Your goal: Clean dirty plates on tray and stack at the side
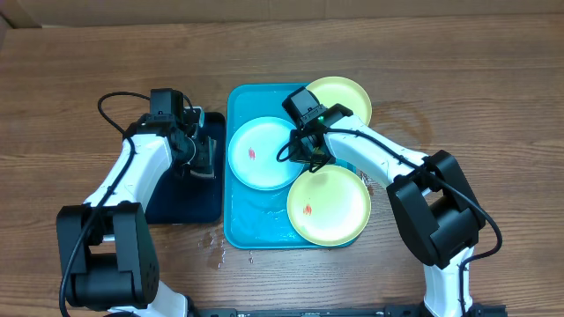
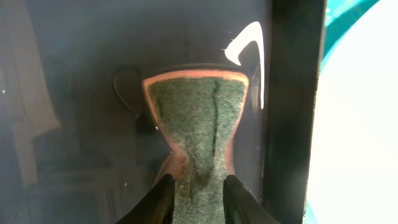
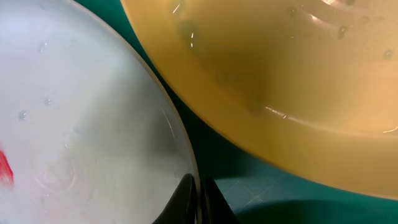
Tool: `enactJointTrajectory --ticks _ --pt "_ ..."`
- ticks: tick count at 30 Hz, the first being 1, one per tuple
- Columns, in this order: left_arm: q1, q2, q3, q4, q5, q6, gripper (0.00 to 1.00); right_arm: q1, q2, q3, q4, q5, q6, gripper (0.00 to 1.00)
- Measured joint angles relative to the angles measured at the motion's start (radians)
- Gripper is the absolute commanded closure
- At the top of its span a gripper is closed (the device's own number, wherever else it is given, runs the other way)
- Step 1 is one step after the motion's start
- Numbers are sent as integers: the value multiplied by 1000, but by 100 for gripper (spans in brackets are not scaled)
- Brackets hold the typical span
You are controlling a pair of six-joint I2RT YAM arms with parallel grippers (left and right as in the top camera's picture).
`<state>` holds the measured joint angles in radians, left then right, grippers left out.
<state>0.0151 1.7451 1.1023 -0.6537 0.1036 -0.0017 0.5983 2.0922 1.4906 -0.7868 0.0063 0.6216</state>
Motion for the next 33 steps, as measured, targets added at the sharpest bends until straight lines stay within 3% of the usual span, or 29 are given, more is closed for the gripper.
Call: enactJointTrajectory --ticks 8,21,22,24,25,33 --pt "0 0 4 42 10 27 76 0 0 0 0 0 0 96" --pt "0 35 5 60 13 40 72 0 0 0 1 0 0 96" --pt "-1 48 5 60 13 40 75 0 0 0 1 0 0 96" --pt "-2 81 5 60 13 40 93 0 0 0 2 0 0 96" --pt "-2 95 5 61 14 43 96 0 0 0 1 0 0 96" --pt "-2 110 38 35 11 50 96 0 0 0 0 -2 0 96"
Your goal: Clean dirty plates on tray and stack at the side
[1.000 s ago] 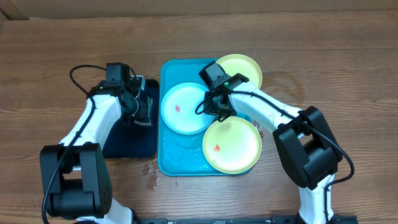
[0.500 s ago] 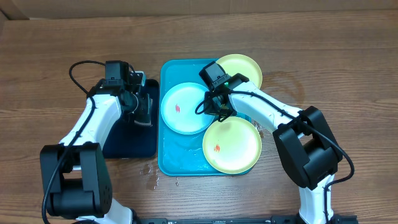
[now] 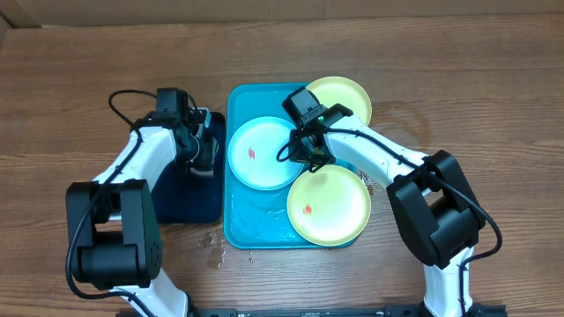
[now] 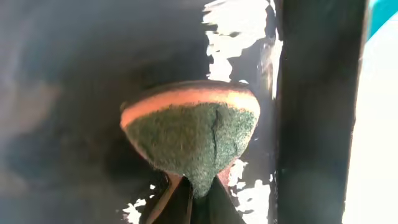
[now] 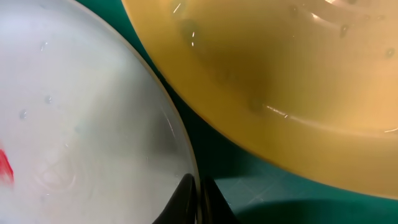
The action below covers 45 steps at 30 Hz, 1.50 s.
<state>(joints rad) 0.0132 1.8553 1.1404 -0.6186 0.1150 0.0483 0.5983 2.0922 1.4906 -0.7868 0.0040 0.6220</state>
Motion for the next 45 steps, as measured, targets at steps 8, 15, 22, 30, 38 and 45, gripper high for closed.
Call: enactJointTrajectory --ticks 8,15,22,30,38,45 --pt "7 -138 111 -63 -12 -25 96 0 0 0 -1 -27 4 96" --pt "-13 -248 134 -61 37 -79 96 0 0 0 -4 -42 6 96" --pt "-141 -201 134 -62 122 -175 96 0 0 0 -12 -53 6 96" --pt "-274 -80 134 -27 71 -237 96 0 0 0 -14 -58 6 96" --pt "-290 -61 134 -30 8 -290 96 0 0 0 -17 -66 6 89" --pt "-290 -49 134 -51 -42 -347 96 0 0 0 -18 -67 6 93"
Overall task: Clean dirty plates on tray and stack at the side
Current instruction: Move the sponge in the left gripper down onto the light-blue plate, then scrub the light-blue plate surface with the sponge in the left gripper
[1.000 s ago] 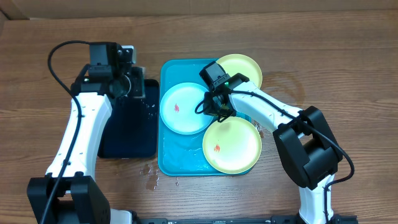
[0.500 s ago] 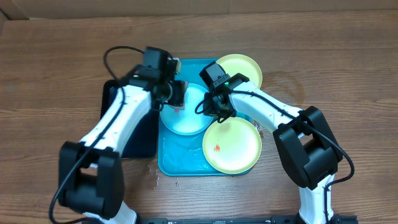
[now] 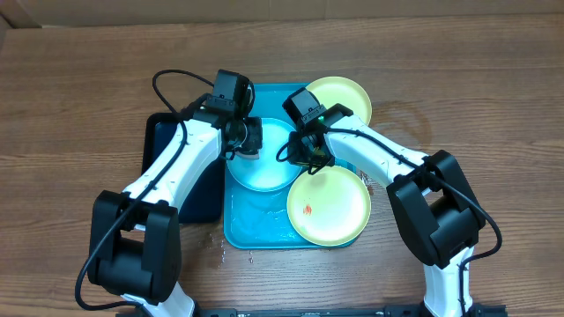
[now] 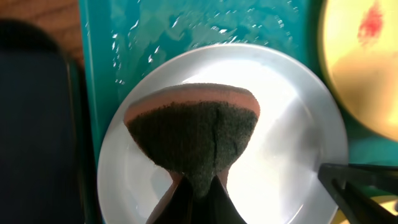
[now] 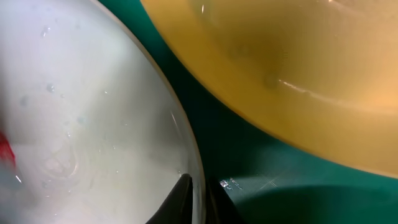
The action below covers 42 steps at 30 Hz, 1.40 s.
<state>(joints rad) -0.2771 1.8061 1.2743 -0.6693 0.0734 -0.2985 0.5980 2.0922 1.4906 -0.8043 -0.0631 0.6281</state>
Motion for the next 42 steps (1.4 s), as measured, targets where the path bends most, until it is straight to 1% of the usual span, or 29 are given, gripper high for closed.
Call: enactJointTrajectory --ticks 3,10,21,28,31,37,39,42 --pt "0 17 0 -5 -4 -23 96 0 0 0 0 0 0 96" --pt "0 72 0 -4 -8 -40 96 0 0 0 2 0 0 96" --pt "0 81 0 -21 -16 -40 96 0 0 0 1 0 0 96" --pt "0 164 13 -16 -6 -39 96 -2 0 0 -2 5 0 96" --pt "5 176 23 -21 39 -31 96 -2 0 0 -2 8 0 96" --pt "24 198 39 -23 253 -5 96 -2 0 0 -1 8 -7 96" --pt "20 208 64 -66 308 3 96 -2 0 0 0 8 -18 96" --pt "15 211 111 -134 339 11 96 -2 0 0 3 7 -30 96"
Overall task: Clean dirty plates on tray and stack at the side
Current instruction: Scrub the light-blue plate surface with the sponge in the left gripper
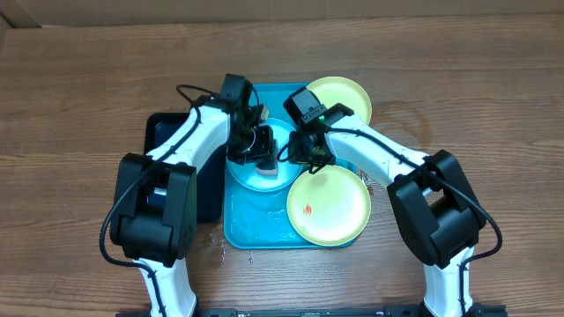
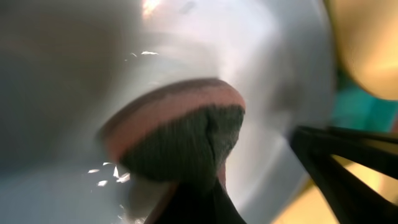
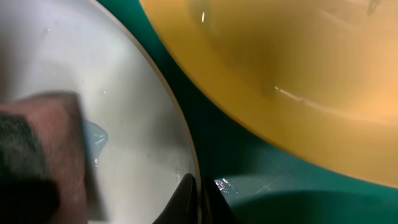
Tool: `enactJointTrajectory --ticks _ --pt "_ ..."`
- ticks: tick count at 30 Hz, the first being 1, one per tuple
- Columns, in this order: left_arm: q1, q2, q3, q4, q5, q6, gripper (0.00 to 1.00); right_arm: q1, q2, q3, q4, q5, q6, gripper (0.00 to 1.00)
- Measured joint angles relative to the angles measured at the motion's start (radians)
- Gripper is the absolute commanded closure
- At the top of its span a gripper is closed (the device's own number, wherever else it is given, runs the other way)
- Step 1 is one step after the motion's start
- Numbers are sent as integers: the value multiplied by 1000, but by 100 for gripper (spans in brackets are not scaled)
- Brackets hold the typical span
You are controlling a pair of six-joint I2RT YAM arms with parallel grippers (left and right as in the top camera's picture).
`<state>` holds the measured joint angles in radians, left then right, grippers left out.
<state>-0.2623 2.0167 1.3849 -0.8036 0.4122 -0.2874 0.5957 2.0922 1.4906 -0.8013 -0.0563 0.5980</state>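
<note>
A teal tray [image 1: 240, 220] holds a white plate [image 1: 256, 180] at its left, a yellow plate [image 1: 330, 204] with a red smear at the front right, and another yellow plate [image 1: 345, 93] at the back right. My left gripper [image 1: 263, 151] is shut on a green and orange sponge [image 2: 180, 134], which presses on the white plate [image 2: 74, 56]. My right gripper [image 3: 198, 193] is shut on the white plate's right rim [image 3: 186, 143]. The red stain on the white plate is hidden under the sponge.
A dark blue tray [image 1: 163, 189] lies left of the teal tray on the wooden table [image 1: 79, 79]. Water drops lie on the table [image 1: 216, 251] by the teal tray's front left corner. Cardboard lines the back edge.
My left gripper has dropped closer, so the sponge now presses on the white plate and shows in the right wrist view. My right gripper still pinches the plate's rim.
My left gripper first sat over the dark tray with its fingers around the sponge, then shut on it and held it raised. Then it held the sponge above the white plate; now the sponge is on the plate. My right gripper held the rim throughout.
</note>
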Motion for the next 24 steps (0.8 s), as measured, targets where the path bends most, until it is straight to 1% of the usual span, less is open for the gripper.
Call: enactJointTrajectory --ticks 5,12,19,20,24 --pt "0 -3 116 -73 -51 3 96 0 0 0 1 0 -9 96" --pt "-20 -10 122 -108 -214 6 96 0 0 0 2 -3 -11 96" --pt "-48 -10 13 6 -353 1 96 0 0 0 1 -5 -15 96" --pt "-49 -10 -16 40 -362 -4 96 0 0 0 2 -6 -14 96" --pt "-52 -19 -54 99 -360 -14 96 0 0 0 -1 -2 -15 96"
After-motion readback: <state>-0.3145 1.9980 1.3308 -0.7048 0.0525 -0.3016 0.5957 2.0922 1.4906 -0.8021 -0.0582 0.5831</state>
